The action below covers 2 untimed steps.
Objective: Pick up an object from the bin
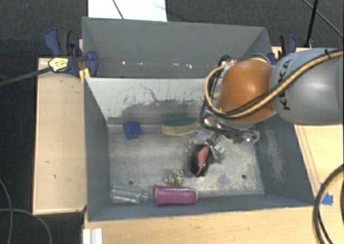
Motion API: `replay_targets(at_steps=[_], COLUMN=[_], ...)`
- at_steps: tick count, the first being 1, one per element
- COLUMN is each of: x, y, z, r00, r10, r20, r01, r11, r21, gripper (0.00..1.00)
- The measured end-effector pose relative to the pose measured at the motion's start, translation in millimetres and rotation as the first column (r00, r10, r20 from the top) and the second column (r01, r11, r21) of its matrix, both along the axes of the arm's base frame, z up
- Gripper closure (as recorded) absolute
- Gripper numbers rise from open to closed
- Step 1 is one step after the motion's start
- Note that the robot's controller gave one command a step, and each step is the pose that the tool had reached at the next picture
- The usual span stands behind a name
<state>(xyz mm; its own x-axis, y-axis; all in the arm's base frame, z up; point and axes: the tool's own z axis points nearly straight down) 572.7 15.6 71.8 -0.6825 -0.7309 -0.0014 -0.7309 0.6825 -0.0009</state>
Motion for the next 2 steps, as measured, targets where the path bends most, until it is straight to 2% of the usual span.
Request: replay_targets(at_steps=[1,2], x=[2.4,-34.0], y=[16,-3], z=[126,228], r00=[0.995,1.000], r10=[-0.096,0.011], r20=[0.009,0.009], r01=[0.096,-0.011], r11=[0.995,1.000], r21=[0.002,-0.001], gripper=[1.00,1.00])
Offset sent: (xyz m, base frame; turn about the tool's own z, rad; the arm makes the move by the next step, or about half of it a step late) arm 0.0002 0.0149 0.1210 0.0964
